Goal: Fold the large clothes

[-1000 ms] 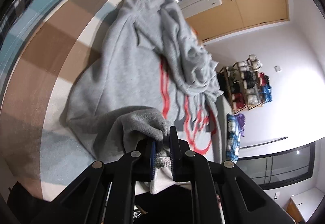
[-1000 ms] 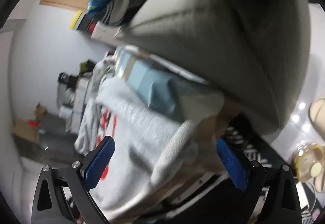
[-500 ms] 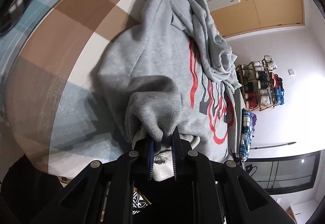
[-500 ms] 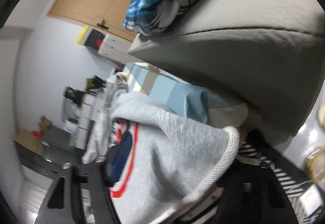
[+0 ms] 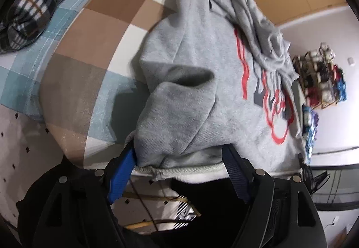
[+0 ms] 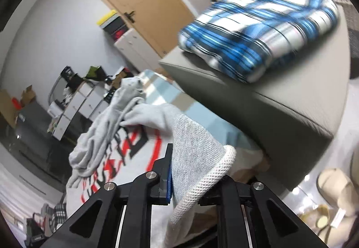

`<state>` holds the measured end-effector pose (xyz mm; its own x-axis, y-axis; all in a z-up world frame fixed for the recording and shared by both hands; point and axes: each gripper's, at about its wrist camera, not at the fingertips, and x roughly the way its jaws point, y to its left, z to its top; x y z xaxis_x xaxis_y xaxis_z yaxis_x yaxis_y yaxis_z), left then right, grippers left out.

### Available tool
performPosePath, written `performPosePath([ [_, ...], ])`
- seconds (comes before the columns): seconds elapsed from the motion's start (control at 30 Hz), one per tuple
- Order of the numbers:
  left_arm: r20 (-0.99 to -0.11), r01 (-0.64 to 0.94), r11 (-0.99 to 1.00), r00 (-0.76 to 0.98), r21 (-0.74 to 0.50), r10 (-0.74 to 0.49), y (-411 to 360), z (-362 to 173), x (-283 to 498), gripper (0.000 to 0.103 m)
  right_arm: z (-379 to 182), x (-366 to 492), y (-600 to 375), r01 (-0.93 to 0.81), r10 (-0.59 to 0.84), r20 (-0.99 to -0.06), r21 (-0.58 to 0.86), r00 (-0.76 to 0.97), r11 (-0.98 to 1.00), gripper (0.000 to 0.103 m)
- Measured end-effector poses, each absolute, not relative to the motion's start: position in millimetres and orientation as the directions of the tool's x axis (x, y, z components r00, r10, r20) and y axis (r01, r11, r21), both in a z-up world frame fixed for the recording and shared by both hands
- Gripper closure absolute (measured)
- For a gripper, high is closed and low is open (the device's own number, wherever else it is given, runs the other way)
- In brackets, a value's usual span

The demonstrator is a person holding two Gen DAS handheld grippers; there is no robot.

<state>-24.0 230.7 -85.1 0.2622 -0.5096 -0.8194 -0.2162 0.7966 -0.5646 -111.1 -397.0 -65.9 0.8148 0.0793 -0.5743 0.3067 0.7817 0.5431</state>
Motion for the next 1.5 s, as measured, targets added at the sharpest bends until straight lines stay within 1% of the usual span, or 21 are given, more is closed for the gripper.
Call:
performPosePath([
  [0.07,-0.849,-0.229,0.829,0.285,-0.510,-0.444,231,-81,-28,0.029,-62,-107,-394,0.292,0.090,-0.571,0.541,0.816,0.789,0.089],
  [0.17,-0.870,-0.196,0.870,0.313,-0.452,-0.381,230,-73,-32,0.029,-61,-101,-387,0.275,0.109,-0.569,0.545,0.815,0.792,0.089],
  [0.27,-0.855,-0.209,0.843,0.287,-0.495,-0.432,235,-83,-29,0.025,-60,-99,-384,0.257,0.123,-0.570,0.539,0.812,0.802,0.089],
  [0.3,-0.847,-0.201,0.835,0.280,-0.512,-0.451,234,-86,-26,0.017,-60,-98,-383,0.250,0.131,-0.569,0.542,0.812,0.802,0.089],
  [0.37,-0.809,-0.181,0.802,0.304,-0.568,-0.504,233,-82,-24,0.016,-59,-96,-381,0.239,0.143,-0.567,0.545,0.812,0.804,0.089],
  [0.43,-0.753,-0.178,0.741,0.298,-0.648,-0.587,234,-86,-19,0.016,-58,-96,-380,0.226,0.156,-0.564,0.548,0.811,0.806,0.089],
  [0.5,-0.731,-0.156,0.725,0.309,-0.671,-0.609,234,-88,-15,0.016,-57,-96,-379,0.217,0.165,-0.562,0.550,0.811,0.807,0.089],
  [0.57,-0.729,-0.139,0.726,0.286,-0.673,-0.621,231,-90,-9,0.016,-58,-95,-379,0.208,0.176,-0.563,0.551,0.808,0.808,0.089],
  [0.67,-0.754,-0.080,0.769,0.284,-0.635,-0.593,225,-86,-4,0.018,-58,-94,-378,0.197,0.186,-0.564,0.549,0.805,0.812,0.089],
  [0.7,-0.729,-0.043,0.756,0.304,-0.653,-0.613,224,-83,-3,0.036,-58,-94,-377,0.190,0.192,-0.564,0.548,0.803,0.814,0.089],
  [0.73,-0.715,-0.023,0.743,0.294,-0.669,-0.634,220,-82,-2,0.076,-57,-93,-376,0.186,0.193,-0.563,0.546,0.804,0.817,0.089],
  [0.77,-0.707,-0.005,0.730,0.256,-0.683,-0.659,216,-85,0,0.096,-56,-93,-376,0.181,0.195,-0.561,0.544,0.804,0.819,0.089],
  [0.8,-0.696,-0.004,0.713,0.224,-0.701,-0.682,215,-88,0,0.100,-56,-92,-375,0.175,0.199,-0.559,0.545,0.805,0.820,0.089],
  [0.87,-0.714,-0.017,0.727,0.208,-0.686,-0.669,212,-92,-2,0.100,-53,-91,-376,0.161,0.210,-0.546,0.553,0.811,0.818,0.089],
  [0.93,-0.711,-0.018,0.724,0.211,-0.689,-0.671,210,-88,-8,0.100,-51,-92,-378,0.126,0.251,-0.518,0.586,0.818,0.801,0.089],
  [1.07,-0.696,-0.042,0.711,0.248,-0.702,-0.674,218,-73,-26,0.100,-47,-94,-395,0.103,0.315,-0.442,0.699,0.840,0.708,0.091],
  [1.2,-0.668,-0.073,0.676,0.260,-0.734,-0.697,224,-69,-43,0.100,-43,-98,-416,0.106,0.335,-0.385,0.777,0.860,0.620,0.091],
  [1.33,-0.618,-0.098,0.618,0.275,-0.780,-0.737,231,-75,-63,0.101,-41,-99,-421,0.074,0.387,-0.331,0.833,0.861,0.549,0.091],
  [1.4,-0.602,-0.113,0.599,0.295,-0.793,-0.742,229,-77,-62,0.101,-39,-96,-420,0.053,0.417,-0.312,0.848,0.854,0.527,0.091],
  [1.43,-0.582,-0.120,0.576,0.305,-0.809,-0.754,230,-79,-61,0.101,-36,-93,-417,0.046,0.426,-0.312,0.848,0.849,0.528,0.091],
  [1.5,-0.572,-0.142,0.560,0.332,-0.816,-0.750,232,-80,-59,0.101,-30,-85,-410,0.031,0.443,-0.316,0.840,0.839,0.541,0.091],
])
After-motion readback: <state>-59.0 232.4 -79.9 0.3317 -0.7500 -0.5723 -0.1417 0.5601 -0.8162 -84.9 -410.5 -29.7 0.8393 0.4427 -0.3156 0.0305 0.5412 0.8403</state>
